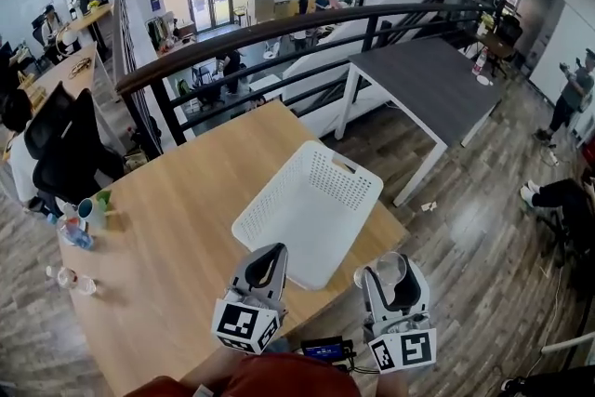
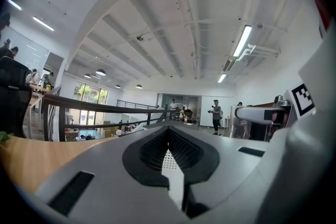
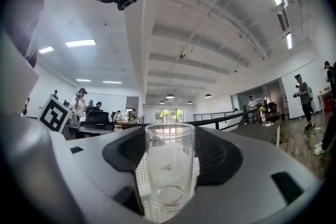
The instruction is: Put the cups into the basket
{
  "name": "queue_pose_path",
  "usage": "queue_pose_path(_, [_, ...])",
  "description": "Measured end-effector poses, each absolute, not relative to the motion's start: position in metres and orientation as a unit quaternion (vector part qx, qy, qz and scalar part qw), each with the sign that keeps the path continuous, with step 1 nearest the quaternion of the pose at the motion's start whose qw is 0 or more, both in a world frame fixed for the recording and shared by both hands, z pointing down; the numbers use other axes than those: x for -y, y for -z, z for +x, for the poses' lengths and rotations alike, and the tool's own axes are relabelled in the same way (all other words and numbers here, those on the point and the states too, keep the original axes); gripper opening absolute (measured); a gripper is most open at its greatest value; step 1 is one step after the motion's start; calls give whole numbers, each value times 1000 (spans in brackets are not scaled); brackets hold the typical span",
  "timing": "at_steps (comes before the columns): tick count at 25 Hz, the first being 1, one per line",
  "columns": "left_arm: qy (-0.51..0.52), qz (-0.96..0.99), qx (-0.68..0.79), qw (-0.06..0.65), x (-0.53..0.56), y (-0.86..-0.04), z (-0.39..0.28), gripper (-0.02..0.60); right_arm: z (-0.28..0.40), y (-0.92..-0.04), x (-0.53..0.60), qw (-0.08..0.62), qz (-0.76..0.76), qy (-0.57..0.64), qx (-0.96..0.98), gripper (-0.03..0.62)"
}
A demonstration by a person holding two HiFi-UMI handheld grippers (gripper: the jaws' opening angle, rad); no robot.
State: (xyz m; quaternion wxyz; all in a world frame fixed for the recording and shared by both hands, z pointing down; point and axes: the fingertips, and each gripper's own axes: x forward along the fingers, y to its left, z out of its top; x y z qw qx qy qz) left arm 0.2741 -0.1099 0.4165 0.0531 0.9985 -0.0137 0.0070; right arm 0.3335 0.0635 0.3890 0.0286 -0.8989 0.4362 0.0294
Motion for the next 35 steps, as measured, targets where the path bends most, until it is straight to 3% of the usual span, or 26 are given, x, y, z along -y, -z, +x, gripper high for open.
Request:
queue_pose_path(15, [-5,994,97,55,171,-419,254,8,350,-379,27,16,-860,-38,-508,285])
queue_pose_path(35, [-4,956,285,66,177,-416,280,6,426,-390,44,45,-766,-23,-641,285])
